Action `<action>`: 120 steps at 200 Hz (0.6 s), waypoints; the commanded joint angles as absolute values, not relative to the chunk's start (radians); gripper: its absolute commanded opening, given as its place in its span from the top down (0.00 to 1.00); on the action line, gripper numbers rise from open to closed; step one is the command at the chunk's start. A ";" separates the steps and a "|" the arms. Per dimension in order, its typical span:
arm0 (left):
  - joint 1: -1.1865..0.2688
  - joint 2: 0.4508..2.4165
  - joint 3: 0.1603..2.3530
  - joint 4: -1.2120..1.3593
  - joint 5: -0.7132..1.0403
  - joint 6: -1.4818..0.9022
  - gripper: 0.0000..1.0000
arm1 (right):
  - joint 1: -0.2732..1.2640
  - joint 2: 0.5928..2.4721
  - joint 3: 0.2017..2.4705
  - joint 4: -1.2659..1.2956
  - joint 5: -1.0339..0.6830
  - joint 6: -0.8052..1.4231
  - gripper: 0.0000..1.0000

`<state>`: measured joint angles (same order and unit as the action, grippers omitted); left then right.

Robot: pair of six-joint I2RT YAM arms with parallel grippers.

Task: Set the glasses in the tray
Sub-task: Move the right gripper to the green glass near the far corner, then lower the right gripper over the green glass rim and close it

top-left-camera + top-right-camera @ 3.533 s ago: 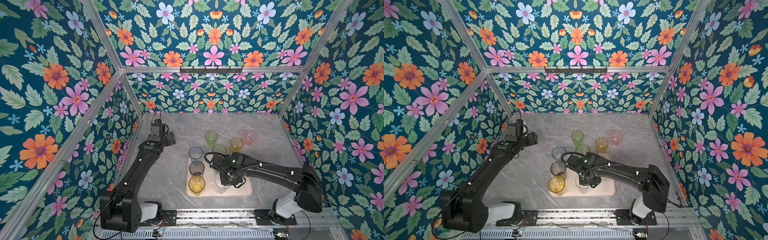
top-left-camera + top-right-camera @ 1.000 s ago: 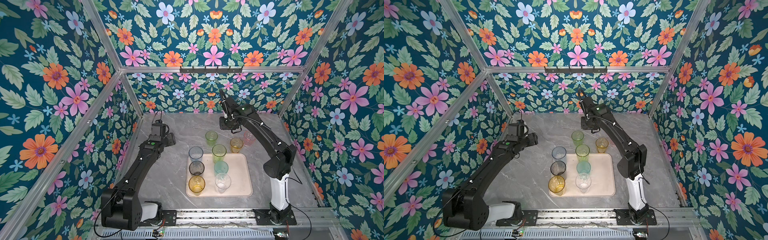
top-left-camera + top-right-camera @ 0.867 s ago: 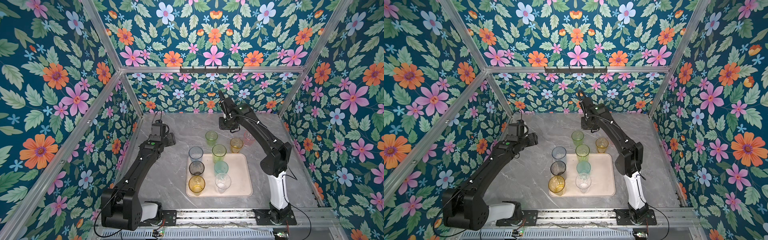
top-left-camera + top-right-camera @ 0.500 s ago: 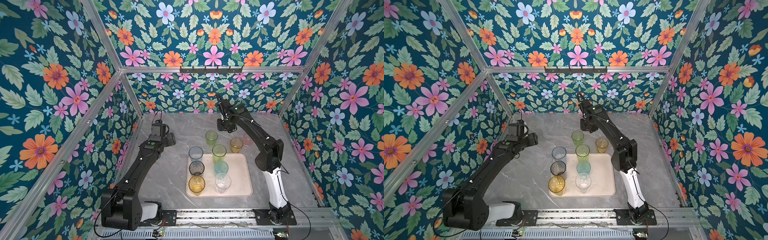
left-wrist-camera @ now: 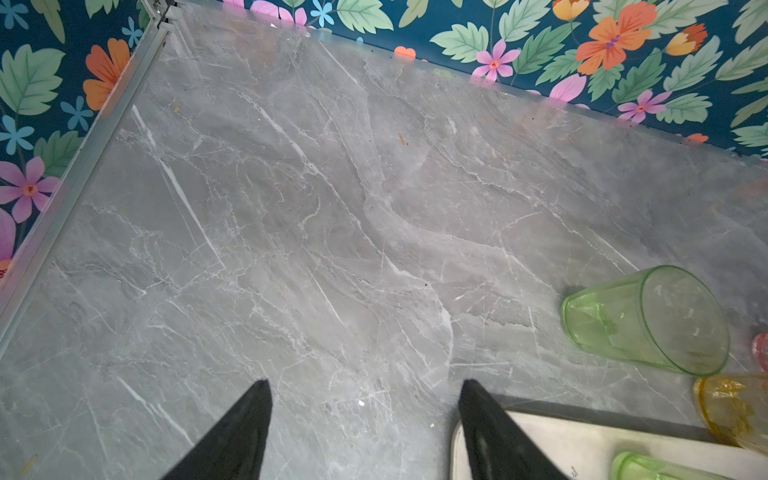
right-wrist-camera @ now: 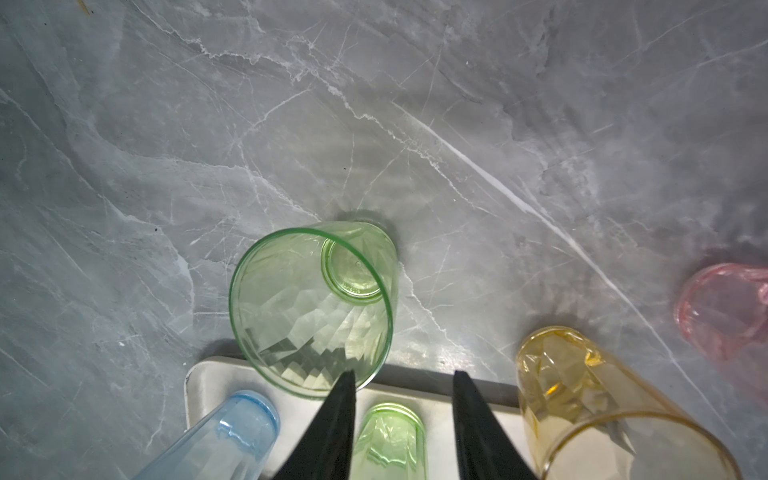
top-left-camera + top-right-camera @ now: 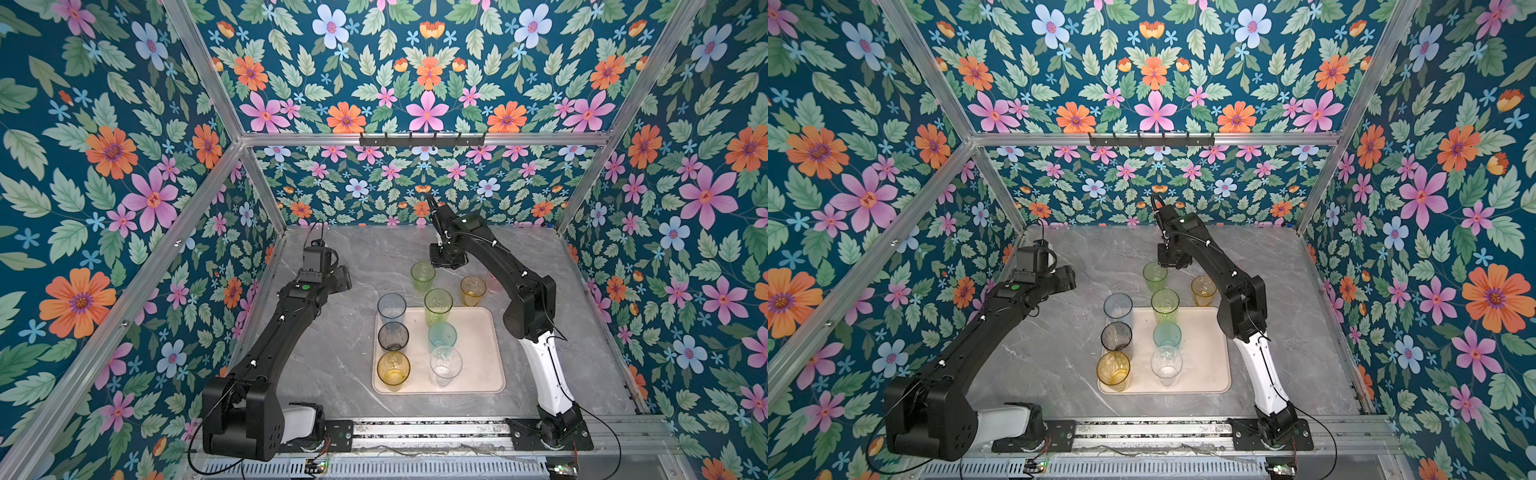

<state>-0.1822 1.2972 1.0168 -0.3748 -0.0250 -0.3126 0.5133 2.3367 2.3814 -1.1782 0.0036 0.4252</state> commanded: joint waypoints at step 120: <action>-0.181 1.296 1.015 -0.364 -0.014 -0.311 0.26 | 0.515 2.435 2.415 -1.172 -0.030 0.455 0.61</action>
<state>-0.1822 1.2972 1.0168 -0.3748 -0.0212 -0.3126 0.5133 2.4241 2.4023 -1.1748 -0.0223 0.4393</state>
